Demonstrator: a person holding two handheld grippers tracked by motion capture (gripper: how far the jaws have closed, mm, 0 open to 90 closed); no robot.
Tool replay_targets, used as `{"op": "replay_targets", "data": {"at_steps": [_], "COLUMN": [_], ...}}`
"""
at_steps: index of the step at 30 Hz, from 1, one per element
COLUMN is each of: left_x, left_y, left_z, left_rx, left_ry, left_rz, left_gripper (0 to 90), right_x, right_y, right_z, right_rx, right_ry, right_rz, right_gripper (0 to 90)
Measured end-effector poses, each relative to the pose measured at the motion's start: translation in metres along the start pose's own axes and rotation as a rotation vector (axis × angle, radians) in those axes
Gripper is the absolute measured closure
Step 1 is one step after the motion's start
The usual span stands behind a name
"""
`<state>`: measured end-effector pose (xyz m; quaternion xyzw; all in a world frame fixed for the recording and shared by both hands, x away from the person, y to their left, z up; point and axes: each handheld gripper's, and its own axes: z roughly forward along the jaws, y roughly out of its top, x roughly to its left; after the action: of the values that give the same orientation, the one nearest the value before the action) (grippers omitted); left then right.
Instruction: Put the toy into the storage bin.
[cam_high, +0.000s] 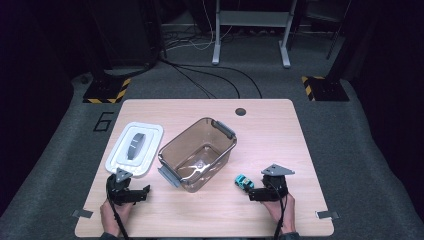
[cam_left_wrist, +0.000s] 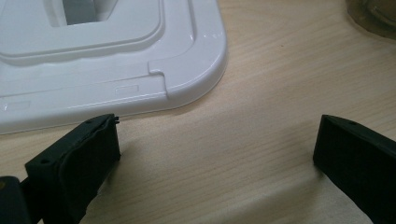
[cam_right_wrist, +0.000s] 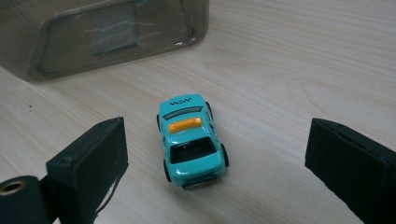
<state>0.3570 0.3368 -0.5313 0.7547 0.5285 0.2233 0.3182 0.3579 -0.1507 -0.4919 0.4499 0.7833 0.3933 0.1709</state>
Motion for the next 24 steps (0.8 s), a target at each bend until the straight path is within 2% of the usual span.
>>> {"op": "replay_targets", "data": {"at_steps": [4,6,9,11,14,15,17,18,24], "left_x": [0.000,0.000,0.000,0.000,0.000,0.000,0.000,0.000,0.000], "left_y": [0.000,0.000,0.000,0.000,0.000,0.000,0.000,0.000,0.000], "left_z": [0.000,0.000,0.000,0.000,0.000,0.000,0.000,0.000,0.000], "left_rx": [0.000,0.000,-0.003,-0.003,-0.003,0.003,0.003,0.004,-0.003], "left_ry": [0.003,0.003,0.003,0.003,0.003,-0.001,0.000,-0.001,0.002], "left_rz": [0.000,0.000,-0.002,-0.002,-0.002,0.000,0.001,0.000,-0.002], "left_gripper": [0.1,0.1,0.1,0.1,0.1,0.1,0.2,0.2,0.1], "right_x": [0.004,0.007,0.007,0.007,0.008,0.008,0.008,0.007,0.007], "right_y": [0.001,0.003,0.004,0.004,0.004,0.003,0.003,0.003,0.003], "right_z": [0.008,0.015,0.019,0.024,0.026,0.028,0.029,0.030,0.032], "right_rx": [0.018,0.034,0.029,0.026,0.028,0.029,0.026,0.023,0.034], "right_ry": [0.014,0.019,0.026,0.035,0.047,0.049,0.043,0.052,0.057], "right_rz": [-0.004,-0.022,-0.025,-0.048,-0.054,-0.071,-0.073,-0.075,-0.097], "right_gripper": [4.4,5.0,6.2,13.5,17.6,24.4,26.7,33.2,43.0]}}
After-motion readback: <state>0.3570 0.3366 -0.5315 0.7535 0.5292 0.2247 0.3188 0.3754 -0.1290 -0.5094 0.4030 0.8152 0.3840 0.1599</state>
